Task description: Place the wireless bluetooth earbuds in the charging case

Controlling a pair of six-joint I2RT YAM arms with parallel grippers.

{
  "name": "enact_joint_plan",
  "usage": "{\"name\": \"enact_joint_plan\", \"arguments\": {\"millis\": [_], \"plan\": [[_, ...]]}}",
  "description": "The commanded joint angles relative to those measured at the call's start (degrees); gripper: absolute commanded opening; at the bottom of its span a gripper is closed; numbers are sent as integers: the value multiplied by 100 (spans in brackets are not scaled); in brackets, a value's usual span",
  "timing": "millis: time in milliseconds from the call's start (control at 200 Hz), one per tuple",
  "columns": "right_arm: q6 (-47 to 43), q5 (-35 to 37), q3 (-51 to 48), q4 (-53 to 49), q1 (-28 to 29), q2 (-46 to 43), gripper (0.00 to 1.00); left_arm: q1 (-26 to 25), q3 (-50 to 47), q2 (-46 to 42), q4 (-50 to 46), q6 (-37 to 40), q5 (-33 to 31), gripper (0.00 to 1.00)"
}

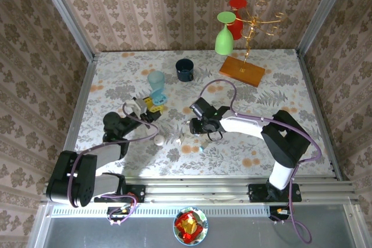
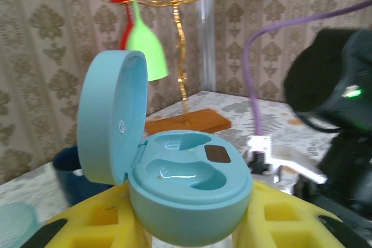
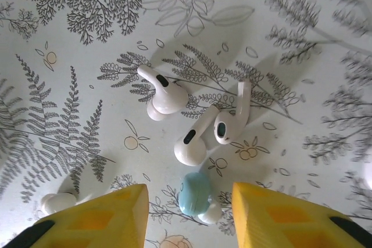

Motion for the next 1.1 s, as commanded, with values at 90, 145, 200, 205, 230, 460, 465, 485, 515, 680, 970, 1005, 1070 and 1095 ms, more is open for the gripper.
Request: {"name": "enact_joint_plan", "arguments": {"millis": [90,145,200,205,230,460,465,485,515,680,970,1005,1070,1095], "plan": [[-392,1905,658,-1476,525,67,45,411,10,50,242,237,-95,26],[-340,2228,827,-1618,689,202,45,472,24,60,247,302,-123,26],[-180,2551,992,-1737,840,346,44,555,12,57,244,327,-139,26],[-180,2564,1010,-1760,849,363,44,563,9,59,244,326,-145,26],[-167,2658,1092,-1847,905,451,44,598,5,53,245,320,-199,25],[246,3340,1737,-2483,1320,1077,45,763,-39,51,242,335,-304,25],[252,3354,1755,-2506,1326,1089,45,768,-43,51,247,335,-302,25],[278,3404,1827,-2575,1354,1154,45,765,-38,52,251,330,-285,25],[328,3497,1915,-2687,1398,1246,45,770,-37,46,252,335,-286,25],[478,3631,2250,-3043,1464,1689,44,780,-74,-18,250,350,-308,25],[407,3584,2377,-3033,1464,2011,41,781,-46,26,253,335,-233,24],[370,3570,2374,-2999,1464,2037,41,781,-38,33,250,329,-216,24],[332,3531,2390,-2979,1455,2081,40,789,-29,48,251,327,-205,24],[322,3503,2410,-2978,1455,2095,40,787,-31,52,247,333,-190,24]]}}
